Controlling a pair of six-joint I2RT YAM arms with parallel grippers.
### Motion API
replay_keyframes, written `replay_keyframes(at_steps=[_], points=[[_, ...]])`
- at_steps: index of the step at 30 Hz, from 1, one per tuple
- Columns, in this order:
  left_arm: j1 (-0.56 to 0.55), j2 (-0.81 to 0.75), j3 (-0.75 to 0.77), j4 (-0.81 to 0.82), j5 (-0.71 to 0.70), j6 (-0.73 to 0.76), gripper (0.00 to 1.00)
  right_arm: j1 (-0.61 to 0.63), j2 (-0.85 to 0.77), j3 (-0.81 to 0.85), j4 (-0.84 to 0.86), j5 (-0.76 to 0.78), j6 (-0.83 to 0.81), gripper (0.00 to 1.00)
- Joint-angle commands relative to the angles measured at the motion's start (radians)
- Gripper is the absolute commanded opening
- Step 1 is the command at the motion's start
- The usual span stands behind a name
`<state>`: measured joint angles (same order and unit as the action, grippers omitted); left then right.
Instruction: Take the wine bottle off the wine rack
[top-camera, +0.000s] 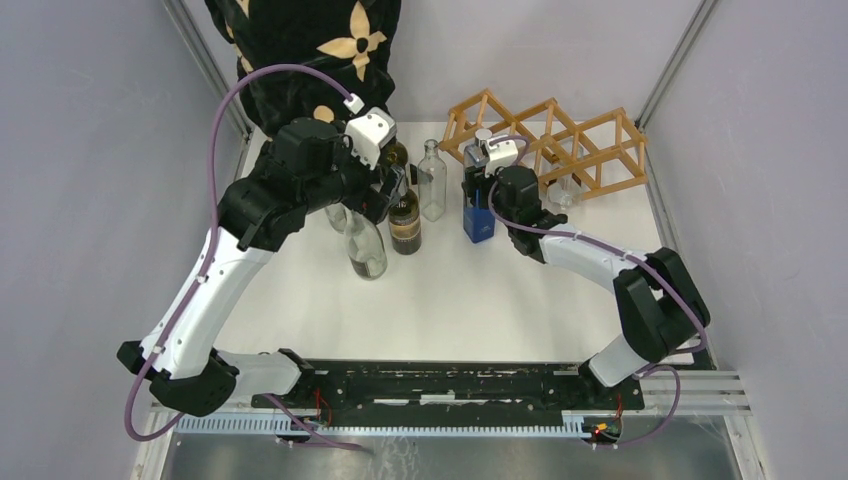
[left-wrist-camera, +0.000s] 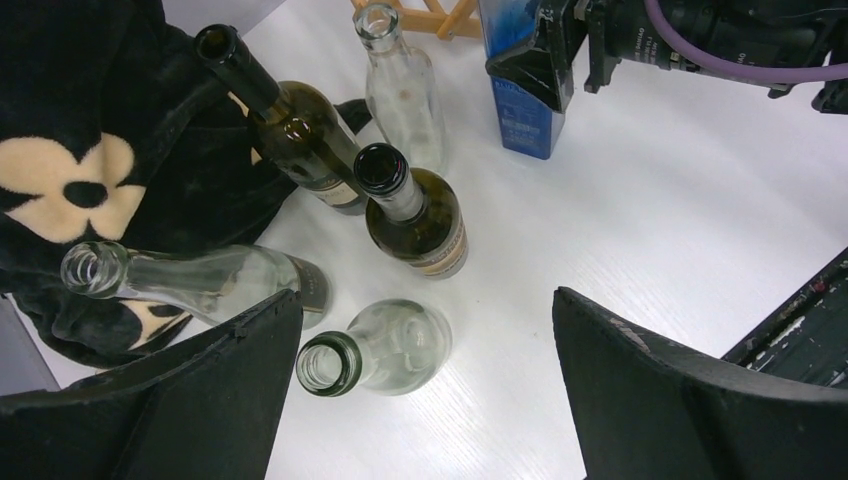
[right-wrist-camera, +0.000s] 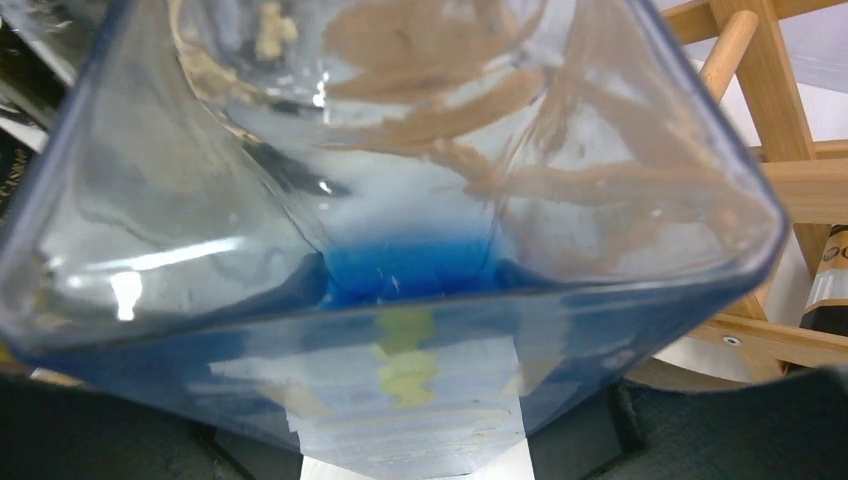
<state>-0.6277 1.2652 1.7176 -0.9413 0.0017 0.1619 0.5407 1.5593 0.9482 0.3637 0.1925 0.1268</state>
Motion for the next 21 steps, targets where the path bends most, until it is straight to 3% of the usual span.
replay_keyframes(at_steps=[1,11,12,13,16,18,21], points=[[0.005,-0.025,-0.008,0.043,0.019,0.018,1.00,-0.001,0.004,0.095,0.313,0.078,0.020,0.00],[0.005,-0.040,-0.049,0.074,0.019,0.035,1.00,0.001,0.071,0.078,0.370,0.075,0.082,0.00],[0.005,-0.039,-0.053,0.073,0.025,0.036,1.00,0.001,0.070,0.070,0.370,0.074,0.082,0.04],[0.005,-0.039,-0.056,0.073,0.039,0.044,1.00,0.001,0.069,0.066,0.365,0.075,0.080,0.09],[0.005,-0.067,-0.086,0.099,0.096,0.079,1.00,0.000,0.061,0.065,0.324,0.077,0.066,0.38],[0.005,-0.085,-0.118,0.128,0.093,0.081,1.00,0.000,0.047,0.061,0.306,0.082,0.055,0.62],[0.005,-0.083,-0.117,0.132,0.073,0.084,1.00,0.001,0.026,0.061,0.271,0.072,0.040,0.82]])
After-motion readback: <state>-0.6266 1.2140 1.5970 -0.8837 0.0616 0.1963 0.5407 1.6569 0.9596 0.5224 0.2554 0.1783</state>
